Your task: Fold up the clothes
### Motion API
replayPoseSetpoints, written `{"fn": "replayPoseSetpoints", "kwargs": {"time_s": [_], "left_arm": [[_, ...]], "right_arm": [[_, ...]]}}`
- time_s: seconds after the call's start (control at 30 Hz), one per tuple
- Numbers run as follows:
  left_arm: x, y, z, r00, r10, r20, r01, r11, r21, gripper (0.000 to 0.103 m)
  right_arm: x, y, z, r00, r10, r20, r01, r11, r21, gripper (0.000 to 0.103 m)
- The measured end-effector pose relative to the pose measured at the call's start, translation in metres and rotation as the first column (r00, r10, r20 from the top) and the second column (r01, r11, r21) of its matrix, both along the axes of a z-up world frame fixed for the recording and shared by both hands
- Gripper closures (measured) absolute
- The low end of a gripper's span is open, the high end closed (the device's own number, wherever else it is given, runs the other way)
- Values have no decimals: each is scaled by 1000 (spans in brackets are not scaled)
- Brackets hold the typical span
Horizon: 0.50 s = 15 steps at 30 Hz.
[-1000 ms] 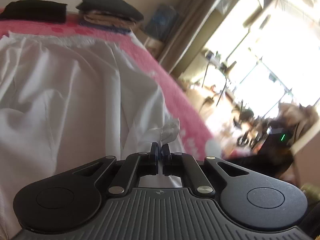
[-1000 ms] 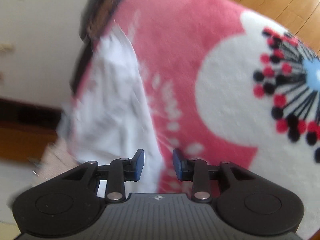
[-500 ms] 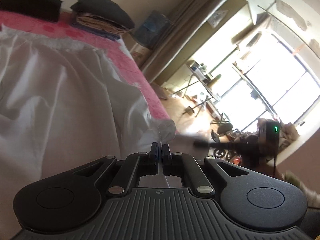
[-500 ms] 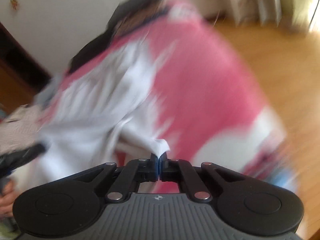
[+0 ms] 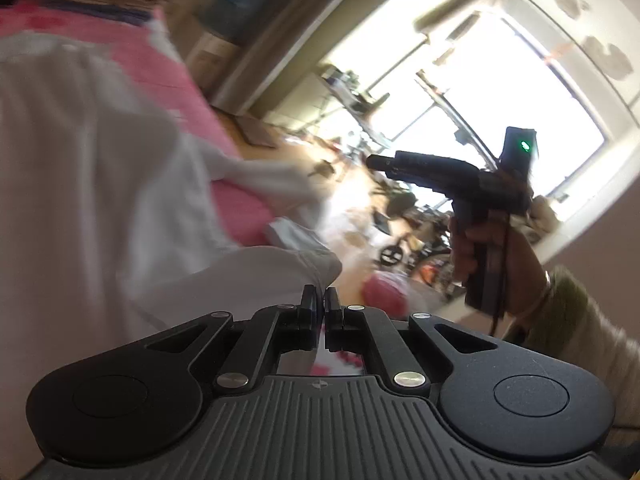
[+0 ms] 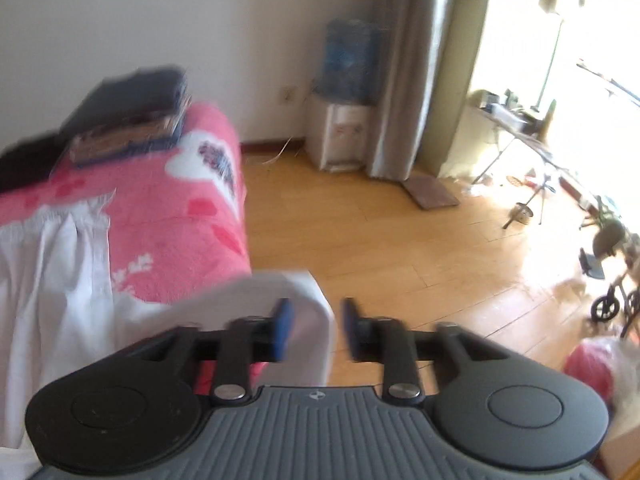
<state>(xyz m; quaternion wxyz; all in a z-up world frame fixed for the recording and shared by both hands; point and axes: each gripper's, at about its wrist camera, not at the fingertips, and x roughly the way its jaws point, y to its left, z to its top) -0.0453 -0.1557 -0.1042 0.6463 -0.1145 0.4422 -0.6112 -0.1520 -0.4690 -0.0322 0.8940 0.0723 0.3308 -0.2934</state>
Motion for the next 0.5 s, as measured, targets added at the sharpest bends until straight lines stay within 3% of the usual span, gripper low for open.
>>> {"fn": "replayPoseSetpoints", "kwargs": {"time_s": [0.13,0.2,0.23,0.27,0.33,0.43,0.5], "left_arm": [[-10,-56,11,995,-91,-36,89,995,-55,102],[-18,-84,7,996,-86,-38,84,995,-57,101],[-21,-97,1,996,-80,-40,78,996,-36,93],[-24,-107,-7,995,-80,-58,80,997,-1,76],[-27,-115,-21,991,-73,-116,82,994,75,58],[-23,-95,-24,988,-35,-149,47,996,77,55],[-9,-70,-15,985,31,-170,-23,998,50,52]], "right_arm": [[-84,-2,22,991,-79,107,77,997,29,62],[-137,-6,31,981,-148,122,143,989,47,61],[-160,-9,33,976,-180,123,173,983,61,61],[-181,-10,32,971,-209,113,201,976,80,61],[-222,-10,28,961,-265,79,255,960,117,61],[-264,-7,22,951,-306,54,295,944,148,61],[-277,-2,22,948,-311,70,297,941,163,61]]}}
